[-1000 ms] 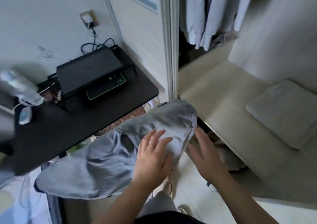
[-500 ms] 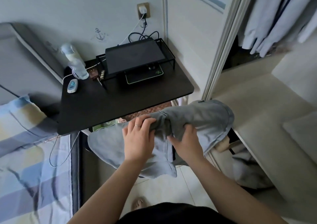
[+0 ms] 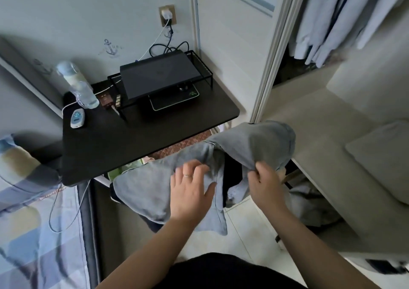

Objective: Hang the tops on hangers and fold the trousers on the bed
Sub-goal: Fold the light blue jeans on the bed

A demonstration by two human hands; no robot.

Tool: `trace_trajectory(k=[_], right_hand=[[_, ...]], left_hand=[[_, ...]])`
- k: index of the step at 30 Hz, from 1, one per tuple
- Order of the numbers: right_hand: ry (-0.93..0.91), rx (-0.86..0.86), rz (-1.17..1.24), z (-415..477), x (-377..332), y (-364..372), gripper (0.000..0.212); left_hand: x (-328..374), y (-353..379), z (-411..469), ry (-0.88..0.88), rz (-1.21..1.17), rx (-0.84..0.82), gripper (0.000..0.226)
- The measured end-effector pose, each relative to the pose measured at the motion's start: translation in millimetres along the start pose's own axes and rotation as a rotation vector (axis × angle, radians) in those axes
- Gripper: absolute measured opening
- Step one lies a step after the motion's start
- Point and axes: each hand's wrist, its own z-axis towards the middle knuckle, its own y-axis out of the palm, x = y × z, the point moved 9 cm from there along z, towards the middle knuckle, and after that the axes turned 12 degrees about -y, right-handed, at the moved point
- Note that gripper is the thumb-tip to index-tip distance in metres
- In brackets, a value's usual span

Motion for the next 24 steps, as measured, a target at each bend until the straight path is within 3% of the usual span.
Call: trace_trajectory(k=[2, 4, 7, 9, 13, 15, 20, 22, 24], right_hand=[[-0.087, 0.05, 0.015, 0.3, -18.1, -26.7, 0.043], [-0.181, 0.055, 0.006, 4.1, -39.9, -45.5, 0.041], [-0.311, 0.062, 0.02, 11.5, -69.0, -63.6, 0.04], [-0.357, 0.052, 0.055, 18.2, -80.9, -71.4, 0.041], [-0.454, -0.031, 0.108, 29.2, -100.0, -78.9, 0.037], [-0.474, -0.066, 0.108, 32.6, -107.4, -79.9, 0.036], [-0.555, -0.115, 0.174, 32.9, -138.2, -85.1, 0.041], [-0.601, -0.139, 0.196, 28.1, -154.1, -87.5, 0.04], [-0.636, -0.178, 0.21, 23.1, -166.8, -87.2, 0.038]], left_hand=[[2.1, 23.7, -17.9, -0.151, -0.115, -0.137, 0.048], [-6.0, 52.6, -30.1, -0.416, -0.147, -0.273, 0.06], [-15.6, 77.1, -30.4, -0.685, -0.047, -0.325, 0.073], [-17.4, 85.9, -26.6, -0.785, 0.012, -0.334, 0.066], [-21.4, 91.2, -34.1, -0.869, -0.029, -0.32, 0.026], [-26.1, 92.0, -42.8, -0.853, -0.046, -0.339, 0.028], [-20.5, 88.0, -45.6, -0.923, 0.009, -0.361, 0.079], [-16.1, 84.5, -34.0, -0.997, -0.016, -0.344, 0.071], [-18.7, 80.0, -25.9, -1.059, -0.071, -0.345, 0.046]])
